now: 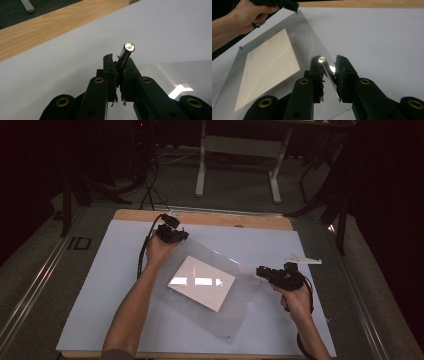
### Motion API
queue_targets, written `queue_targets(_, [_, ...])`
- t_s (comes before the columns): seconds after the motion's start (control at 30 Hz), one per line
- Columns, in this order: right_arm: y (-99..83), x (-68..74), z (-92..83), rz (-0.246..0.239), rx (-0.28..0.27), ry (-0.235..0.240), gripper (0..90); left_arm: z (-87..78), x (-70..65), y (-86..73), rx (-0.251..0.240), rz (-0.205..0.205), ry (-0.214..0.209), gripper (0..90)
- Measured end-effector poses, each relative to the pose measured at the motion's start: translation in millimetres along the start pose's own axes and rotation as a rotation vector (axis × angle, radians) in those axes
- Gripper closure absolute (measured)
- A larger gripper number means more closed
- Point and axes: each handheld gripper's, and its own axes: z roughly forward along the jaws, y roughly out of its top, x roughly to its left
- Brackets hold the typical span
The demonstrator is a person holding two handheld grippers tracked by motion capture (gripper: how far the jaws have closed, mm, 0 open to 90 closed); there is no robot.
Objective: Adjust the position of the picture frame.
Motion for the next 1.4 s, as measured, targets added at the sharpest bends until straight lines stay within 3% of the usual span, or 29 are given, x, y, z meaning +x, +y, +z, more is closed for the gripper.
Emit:
queue_targets(0.2, [9.0, -3.6, 6.0, 0.005, 0.007, 0.001, 76.7, -12.2, 4.5, -12.7, 0.006, -0.003, -0.01, 84.8])
queue_targets(0.33, [14.7, -7.2, 13.4, 0.006, 0.019, 0.013, 76.7, -20.1, 7.1, -22.0, -0.008, -0.024, 0.008, 84.7])
queue_targets(0.63, [27.0, -14.0, 37.6, 0.018, 0.055, 0.031, 76.9, -38.5, 16.8, -47.3, 0.001, -0.047, 0.01, 84.7])
queue_targets(0.77, [31.9, -16.4, 48.5, 0.027, 0.066, 0.032, 76.8, -47.5, 16.8, -57.9, 0.0, -0.058, 0.021, 84.7])
queue_targets(1.0, [35.4, -23.3, 65.3, 0.034, 0.096, 0.022, 77.0, -60.0, 11.3, -76.7, 0.004, -0.044, 0.028, 84.6])
queue_targets(1.17, [36.0, -27.1, 75.7, 0.032, 0.125, 0.01, 77.1, -62.4, 6.3, -85.0, -0.004, -0.034, 0.055, 84.2])
queue_targets(1.4, [37.9, -29.5, 85.2, 0.036, 0.136, -0.014, 77.4, -55.9, 9.3, -95.8, 0.006, -0.068, 0.045, 84.1])
